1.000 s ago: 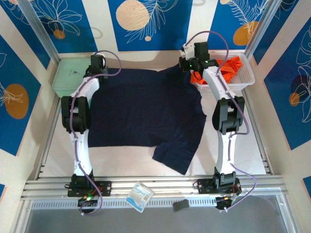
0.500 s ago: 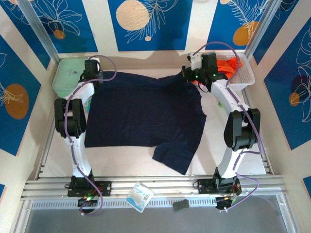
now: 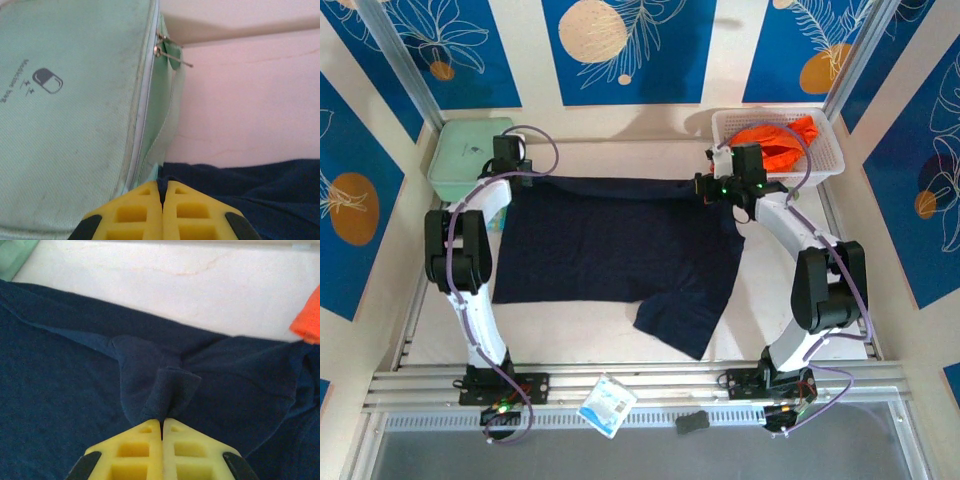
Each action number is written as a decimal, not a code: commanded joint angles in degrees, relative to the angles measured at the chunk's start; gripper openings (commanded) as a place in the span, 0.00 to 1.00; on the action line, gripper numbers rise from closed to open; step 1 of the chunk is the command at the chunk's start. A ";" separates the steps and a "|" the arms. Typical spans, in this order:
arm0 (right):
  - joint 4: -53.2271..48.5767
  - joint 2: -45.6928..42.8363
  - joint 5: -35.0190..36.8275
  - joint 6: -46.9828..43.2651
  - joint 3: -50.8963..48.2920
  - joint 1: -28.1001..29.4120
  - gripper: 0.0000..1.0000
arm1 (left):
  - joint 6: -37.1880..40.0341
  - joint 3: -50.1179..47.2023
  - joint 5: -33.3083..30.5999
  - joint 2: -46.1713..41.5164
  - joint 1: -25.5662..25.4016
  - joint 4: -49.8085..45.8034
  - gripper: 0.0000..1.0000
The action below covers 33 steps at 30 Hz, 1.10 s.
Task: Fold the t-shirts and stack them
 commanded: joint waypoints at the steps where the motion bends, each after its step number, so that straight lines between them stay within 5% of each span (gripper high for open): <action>1: -2.23 -1.48 1.20 3.02 -1.92 0.80 0.00 | -0.67 -1.05 1.83 -2.12 0.10 -5.62 0.00; 8: -11.08 3.05 3.71 5.00 -1.82 2.59 0.00 | -0.25 -1.17 -0.54 -0.39 -0.26 -11.41 0.00; 15: -18.65 5.81 3.73 6.25 -2.10 3.26 0.00 | 0.49 -5.11 -2.79 -2.88 -0.83 -10.73 0.50; 19: -21.18 6.38 2.67 6.28 -2.35 3.35 0.31 | 0.57 -6.14 -2.57 -5.16 -1.31 -10.54 0.75; 24: -24.72 4.83 1.03 5.35 -0.28 3.67 0.79 | 1.73 -4.35 -3.05 -8.02 -2.57 -11.95 0.89; 27: -25.78 2.77 0.41 4.88 1.90 3.80 0.85 | 2.13 -3.22 -3.59 -10.91 -3.61 -13.13 1.00; 33: -27.17 7.64 -4.13 3.65 10.95 3.47 0.79 | -1.62 -2.17 -2.60 -19.88 -5.85 -18.86 0.99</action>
